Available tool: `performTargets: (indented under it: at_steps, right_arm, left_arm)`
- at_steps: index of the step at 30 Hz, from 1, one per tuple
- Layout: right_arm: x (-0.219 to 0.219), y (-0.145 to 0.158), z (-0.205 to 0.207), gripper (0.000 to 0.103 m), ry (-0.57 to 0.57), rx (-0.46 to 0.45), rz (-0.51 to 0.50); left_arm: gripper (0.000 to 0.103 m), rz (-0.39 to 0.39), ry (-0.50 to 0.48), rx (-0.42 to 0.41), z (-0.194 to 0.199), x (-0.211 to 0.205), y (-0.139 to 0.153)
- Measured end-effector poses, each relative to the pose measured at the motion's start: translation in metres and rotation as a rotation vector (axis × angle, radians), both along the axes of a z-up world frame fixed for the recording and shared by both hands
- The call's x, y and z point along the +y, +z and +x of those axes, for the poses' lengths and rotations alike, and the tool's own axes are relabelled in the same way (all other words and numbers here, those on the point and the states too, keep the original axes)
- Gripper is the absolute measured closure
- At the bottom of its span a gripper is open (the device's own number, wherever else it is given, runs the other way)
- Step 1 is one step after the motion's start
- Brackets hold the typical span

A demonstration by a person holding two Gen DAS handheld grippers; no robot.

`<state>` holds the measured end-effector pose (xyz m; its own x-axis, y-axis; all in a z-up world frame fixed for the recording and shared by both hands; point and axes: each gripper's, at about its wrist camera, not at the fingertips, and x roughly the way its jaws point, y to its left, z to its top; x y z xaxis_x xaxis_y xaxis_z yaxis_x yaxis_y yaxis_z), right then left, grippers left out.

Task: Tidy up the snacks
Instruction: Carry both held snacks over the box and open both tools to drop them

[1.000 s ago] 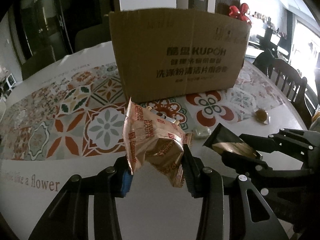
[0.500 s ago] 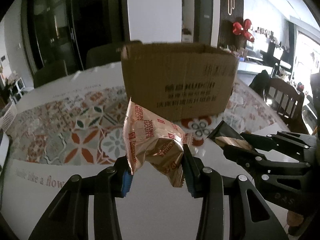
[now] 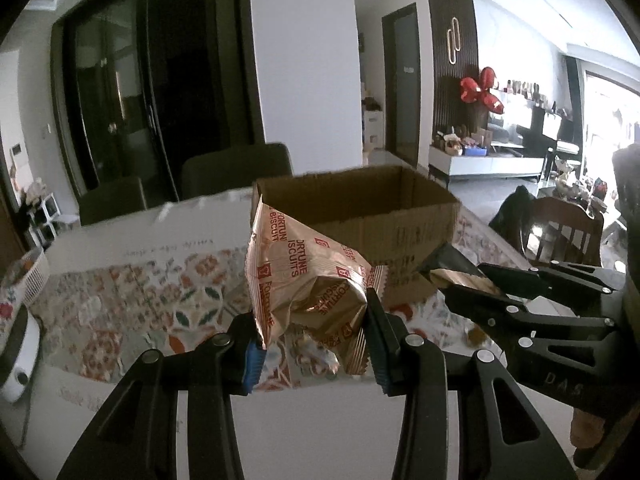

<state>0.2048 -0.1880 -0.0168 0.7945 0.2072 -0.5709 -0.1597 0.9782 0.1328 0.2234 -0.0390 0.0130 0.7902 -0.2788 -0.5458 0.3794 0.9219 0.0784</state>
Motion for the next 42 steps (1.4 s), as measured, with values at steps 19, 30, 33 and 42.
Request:
performTargets:
  at_steps: [19, 30, 33, 42]
  right_arm:
    - [-0.027, 0.063, 0.052, 0.067, 0.032, -0.078, -0.029]
    - [-0.035, 0.072, 0.110, 0.067, 0.056, -0.031, -0.059]
    - [-0.038, 0.069, 0.126, 0.067, 0.054, -0.008, -0.050]
    - [-0.043, 0.053, 0.155, 0.067, 0.047, 0.046, -0.054]
  left_arm:
    - [0.061, -0.002, -0.038, -0.064, 0.045, -0.036, 0.055]
    - [0.060, -0.005, -0.020, 0.020, 0.102, -0.043, 0.053]
    - [0.060, -0.012, -0.022, 0.051, 0.116, -0.045, 0.048]
    - [0.060, -0.003, -0.005, 0.104, 0.147, -0.055, 0.028]
